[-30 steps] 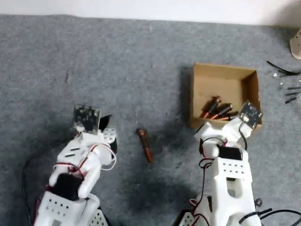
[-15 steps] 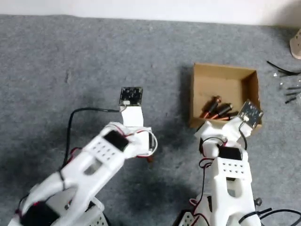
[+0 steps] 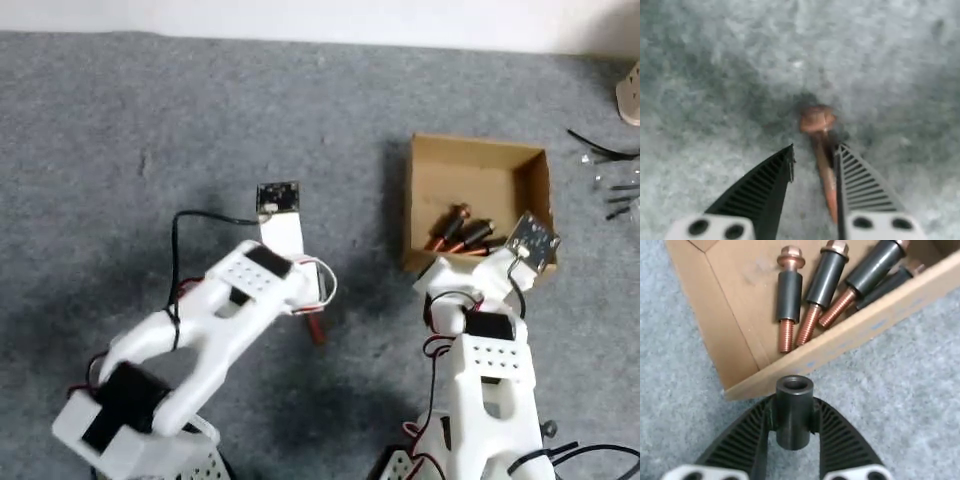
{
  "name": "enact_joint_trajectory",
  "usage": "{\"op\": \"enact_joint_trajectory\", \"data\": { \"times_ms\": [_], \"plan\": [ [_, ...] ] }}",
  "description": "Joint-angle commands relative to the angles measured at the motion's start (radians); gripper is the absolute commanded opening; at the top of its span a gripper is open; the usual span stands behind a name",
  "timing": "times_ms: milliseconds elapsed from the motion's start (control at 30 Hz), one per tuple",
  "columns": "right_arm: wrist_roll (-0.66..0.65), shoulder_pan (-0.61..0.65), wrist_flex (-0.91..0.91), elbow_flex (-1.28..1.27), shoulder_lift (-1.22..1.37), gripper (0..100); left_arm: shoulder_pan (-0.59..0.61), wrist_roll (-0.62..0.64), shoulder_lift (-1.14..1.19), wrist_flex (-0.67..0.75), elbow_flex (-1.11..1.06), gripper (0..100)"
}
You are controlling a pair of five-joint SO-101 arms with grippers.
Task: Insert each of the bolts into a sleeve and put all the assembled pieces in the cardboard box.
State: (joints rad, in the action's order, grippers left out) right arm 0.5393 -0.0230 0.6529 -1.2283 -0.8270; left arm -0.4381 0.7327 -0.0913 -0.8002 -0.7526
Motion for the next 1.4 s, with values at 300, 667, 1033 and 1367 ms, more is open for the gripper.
{"op": "enact_joint_trajectory", "data": {
  "times_ms": [300,667,1033,1367],
  "plan": [
    [-0.011,-0.015,-0.027,0.005,-0.025,0.3,0.047,0.006,0.226,0.015,0.165,13],
    [-0.011,-0.013,-0.027,0.005,-0.025,0.3,0.147,0.003,0.248,0.011,0.219,1],
    [-0.011,0.047,-0.170,-0.094,-0.033,0.3,0.176,-0.058,0.021,0.015,0.122,0],
    [-0.144,0.084,-0.295,-0.117,-0.035,0.3,0.205,-0.075,-0.478,0.074,-0.142,0]
  ]
}}
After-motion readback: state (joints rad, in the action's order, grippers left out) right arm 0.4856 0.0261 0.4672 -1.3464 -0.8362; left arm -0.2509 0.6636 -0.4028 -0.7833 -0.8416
